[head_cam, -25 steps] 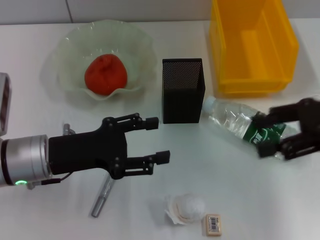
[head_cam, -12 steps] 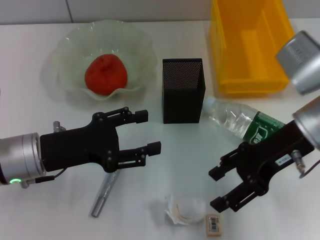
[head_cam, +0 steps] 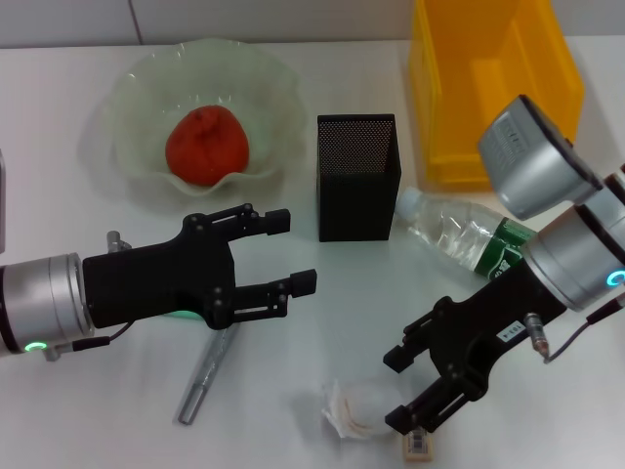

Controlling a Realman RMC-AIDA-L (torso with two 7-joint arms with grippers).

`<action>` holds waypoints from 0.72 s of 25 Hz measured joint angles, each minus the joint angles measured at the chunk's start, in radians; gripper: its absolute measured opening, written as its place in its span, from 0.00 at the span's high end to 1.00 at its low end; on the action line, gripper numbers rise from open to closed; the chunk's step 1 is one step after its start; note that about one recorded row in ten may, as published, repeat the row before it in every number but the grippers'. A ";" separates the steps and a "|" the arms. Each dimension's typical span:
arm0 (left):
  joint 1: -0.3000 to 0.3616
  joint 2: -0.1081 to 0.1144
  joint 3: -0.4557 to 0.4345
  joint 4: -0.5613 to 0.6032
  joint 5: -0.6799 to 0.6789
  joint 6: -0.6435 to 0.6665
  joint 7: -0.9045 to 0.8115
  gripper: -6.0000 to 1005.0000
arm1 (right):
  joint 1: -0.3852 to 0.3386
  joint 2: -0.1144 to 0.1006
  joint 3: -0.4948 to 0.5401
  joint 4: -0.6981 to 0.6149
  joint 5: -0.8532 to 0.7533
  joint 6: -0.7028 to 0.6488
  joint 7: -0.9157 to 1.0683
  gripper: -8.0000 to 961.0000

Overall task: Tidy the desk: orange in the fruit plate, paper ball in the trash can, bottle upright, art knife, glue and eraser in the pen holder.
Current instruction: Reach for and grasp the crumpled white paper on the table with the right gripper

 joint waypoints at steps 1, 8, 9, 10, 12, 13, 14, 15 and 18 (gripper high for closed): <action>-0.001 0.000 0.001 0.000 0.000 -0.003 0.000 0.23 | 0.003 0.000 -0.018 0.009 0.005 0.024 -0.003 0.16; -0.008 -0.001 0.003 -0.001 -0.005 -0.014 0.000 0.24 | 0.016 0.002 -0.081 0.035 0.027 0.081 -0.005 0.16; -0.012 -0.001 0.002 -0.006 -0.006 -0.015 0.000 0.24 | 0.022 0.002 -0.094 0.043 0.033 0.092 -0.006 0.16; -0.012 -0.001 0.002 -0.006 -0.006 -0.015 0.000 0.24 | 0.022 0.002 -0.094 0.043 0.033 0.092 -0.006 0.16; -0.017 -0.001 0.001 -0.015 -0.006 -0.016 0.000 0.24 | 0.026 0.002 -0.104 0.048 0.039 0.100 -0.006 0.16; -0.019 -0.002 0.000 -0.020 -0.006 -0.017 0.000 0.24 | 0.027 0.002 -0.109 0.049 0.044 0.103 -0.006 0.16; -0.022 -0.002 0.000 -0.024 -0.006 -0.021 0.000 0.24 | 0.027 0.002 -0.120 0.049 0.053 0.109 -0.006 0.16; -0.022 -0.002 0.000 -0.024 -0.006 -0.021 0.000 0.24 | 0.027 0.002 -0.120 0.049 0.053 0.109 -0.006 0.16; -0.023 -0.002 0.003 -0.025 -0.006 -0.027 0.001 0.24 | 0.028 0.002 -0.141 0.051 0.058 0.126 -0.007 0.16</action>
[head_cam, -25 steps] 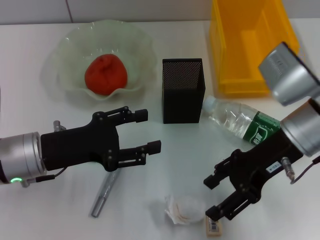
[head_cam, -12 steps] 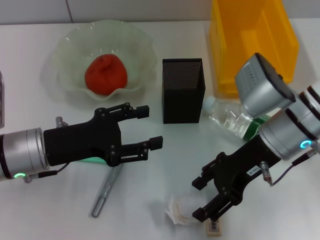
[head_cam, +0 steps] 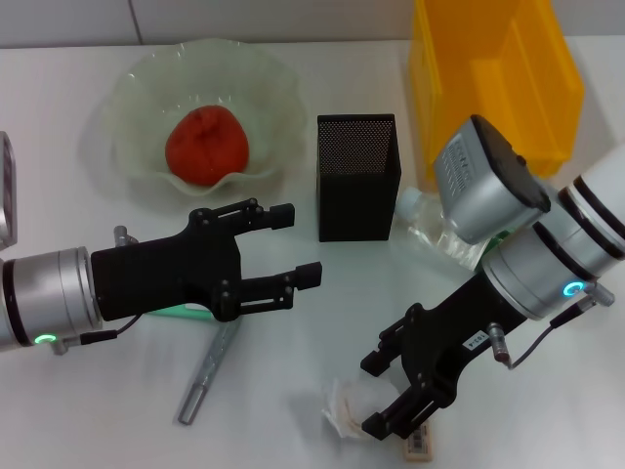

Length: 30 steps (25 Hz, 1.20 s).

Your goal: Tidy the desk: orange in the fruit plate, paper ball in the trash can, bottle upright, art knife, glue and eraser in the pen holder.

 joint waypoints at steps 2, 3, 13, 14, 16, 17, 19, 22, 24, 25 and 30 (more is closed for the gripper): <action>-0.001 0.000 0.001 0.000 0.000 -0.001 0.005 0.24 | 0.001 0.000 -0.012 0.007 0.002 0.014 0.000 0.16; -0.001 0.000 0.000 -0.002 0.000 -0.001 0.009 0.24 | 0.002 0.000 -0.014 0.012 0.002 0.017 0.000 0.16; -0.011 0.000 -0.003 -0.012 -0.001 -0.001 0.012 0.24 | 0.021 0.000 -0.017 0.060 0.018 0.043 -0.003 0.20; -0.013 0.000 -0.003 -0.012 -0.001 -0.001 0.012 0.24 | 0.021 0.000 -0.017 0.060 0.018 0.043 -0.003 0.21; -0.015 0.000 -0.001 -0.012 -0.001 -0.001 0.014 0.24 | 0.033 0.000 -0.018 0.084 0.018 0.044 -0.003 0.22; -0.016 0.000 -0.001 -0.012 -0.001 -0.001 0.015 0.24 | 0.037 0.000 -0.019 0.091 0.018 0.044 -0.003 0.23; -0.016 0.000 -0.001 -0.012 -0.002 -0.001 0.019 0.24 | 0.040 0.000 -0.019 0.096 0.018 0.044 -0.003 0.30; -0.017 -0.001 -0.002 -0.012 -0.001 -0.001 0.021 0.24 | 0.036 0.000 -0.019 0.092 0.018 0.042 -0.003 0.42; -0.017 -0.001 -0.003 -0.012 -0.002 -0.001 0.022 0.24 | 0.033 0.000 -0.019 0.087 0.018 0.038 -0.003 0.43; -0.017 -0.001 -0.003 -0.012 -0.002 -0.001 0.022 0.24 | 0.032 0.000 -0.017 0.085 0.018 0.035 -0.003 0.43; -0.017 -0.002 -0.003 -0.012 -0.006 -0.001 0.022 0.24 | 0.008 -0.004 -0.001 0.055 0.024 -0.005 -0.004 0.46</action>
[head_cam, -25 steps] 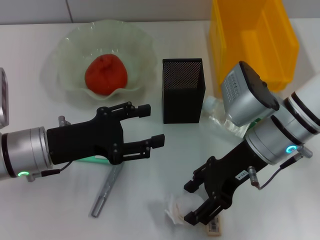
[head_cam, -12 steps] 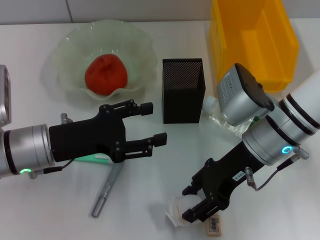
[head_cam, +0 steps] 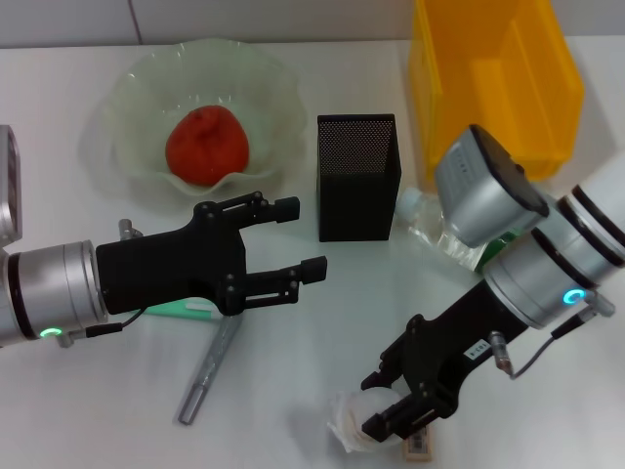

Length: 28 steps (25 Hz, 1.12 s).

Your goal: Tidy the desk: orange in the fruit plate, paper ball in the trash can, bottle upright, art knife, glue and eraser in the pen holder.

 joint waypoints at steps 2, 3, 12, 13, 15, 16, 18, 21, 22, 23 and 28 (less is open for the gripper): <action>0.000 0.000 0.000 0.000 -0.001 0.000 0.000 0.24 | -0.036 -0.001 0.018 -0.050 0.006 -0.028 -0.008 0.47; 0.000 0.000 0.000 0.000 -0.002 0.000 0.000 0.25 | -0.056 -0.001 0.031 -0.080 0.009 -0.039 -0.014 0.47; -0.001 0.000 -0.014 -0.010 -0.003 0.000 0.001 0.25 | -0.265 -0.002 0.285 -0.219 0.190 -0.199 -0.199 0.47; -0.001 0.000 -0.015 -0.011 -0.003 0.000 0.002 0.25 | -0.285 -0.002 0.328 -0.216 0.217 -0.212 -0.226 0.47; -0.002 0.000 -0.015 -0.011 -0.004 0.000 0.003 0.25 | -0.322 -0.002 0.409 -0.211 0.274 -0.228 -0.271 0.47; -0.002 0.000 -0.015 -0.011 -0.004 0.000 0.003 0.25 | -0.336 -0.002 0.445 -0.207 0.301 -0.232 -0.288 0.47; -0.003 0.000 -0.015 -0.011 -0.004 0.000 0.003 0.25 | -0.360 -0.003 0.538 -0.182 0.358 -0.232 -0.324 0.47; -0.003 0.000 -0.014 -0.011 -0.004 0.000 0.003 0.25 | -0.370 -0.007 0.686 -0.110 0.429 -0.255 -0.384 0.47; -0.003 0.000 -0.014 -0.011 -0.004 0.000 0.003 0.25 | -0.370 -0.009 0.733 -0.090 0.444 -0.261 -0.405 0.47; -0.003 0.000 -0.014 -0.011 -0.004 0.000 0.005 0.25 | -0.370 -0.009 0.769 -0.083 0.449 -0.256 -0.421 0.47; -0.006 -0.002 -0.013 -0.011 -0.003 0.000 0.013 0.25 | -0.360 -0.007 0.832 -0.081 0.447 -0.109 -0.473 0.47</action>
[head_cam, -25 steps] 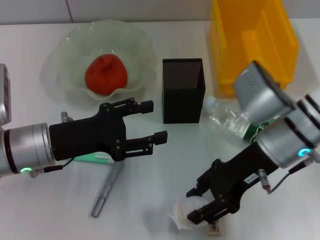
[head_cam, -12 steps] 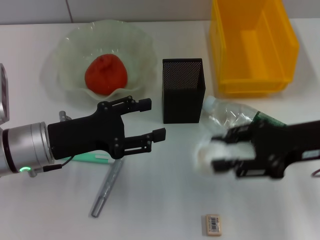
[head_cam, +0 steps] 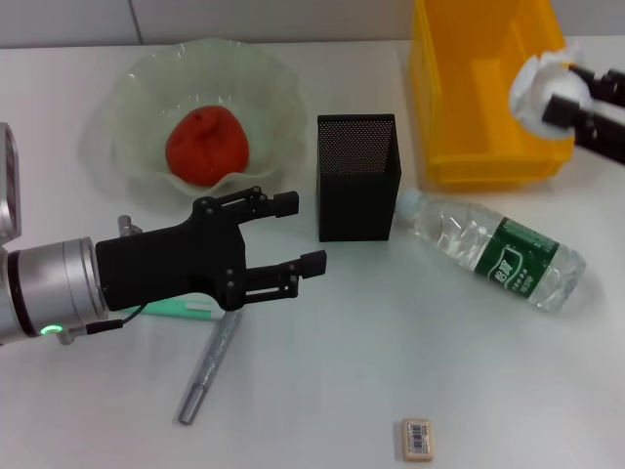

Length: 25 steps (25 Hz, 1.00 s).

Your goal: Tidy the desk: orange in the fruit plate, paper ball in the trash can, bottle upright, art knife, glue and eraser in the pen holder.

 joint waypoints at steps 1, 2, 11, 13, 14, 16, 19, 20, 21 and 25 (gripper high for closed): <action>-0.001 0.000 0.001 -0.001 0.000 0.000 0.001 0.25 | 0.004 0.000 -0.002 0.000 -0.002 0.051 -0.006 0.47; -0.001 0.000 0.002 -0.001 0.000 0.000 0.001 0.25 | 0.009 -0.001 -0.004 -0.001 -0.004 0.097 -0.014 0.47; -0.006 0.000 0.001 -0.018 0.000 0.003 0.003 0.25 | 0.072 0.006 -0.022 0.064 -0.004 0.331 -0.209 0.47; -0.006 0.000 0.001 -0.023 0.000 0.003 0.003 0.25 | 0.100 0.004 -0.022 0.099 -0.007 0.377 -0.227 0.47; -0.006 0.000 0.001 -0.026 0.000 0.004 0.004 0.25 | 0.107 0.003 -0.022 0.112 -0.007 0.390 -0.241 0.47; -0.006 0.000 0.000 -0.026 0.000 0.005 0.004 0.25 | 0.120 0.003 -0.022 0.135 -0.008 0.413 -0.275 0.47; -0.007 0.000 0.000 -0.027 0.000 0.006 0.004 0.25 | 0.137 0.005 -0.039 0.160 -0.008 0.472 -0.293 0.47; -0.007 -0.001 0.000 -0.027 -0.002 0.007 0.004 0.26 | 0.141 0.005 -0.049 0.167 -0.008 0.492 -0.294 0.47; -0.007 -0.001 0.000 -0.027 -0.002 0.007 0.004 0.26 | 0.145 0.005 -0.061 0.174 -0.008 0.513 -0.294 0.47; -0.009 -0.001 0.003 -0.027 -0.007 0.008 0.004 0.26 | 0.150 0.005 -0.094 0.181 -0.008 0.544 -0.300 0.42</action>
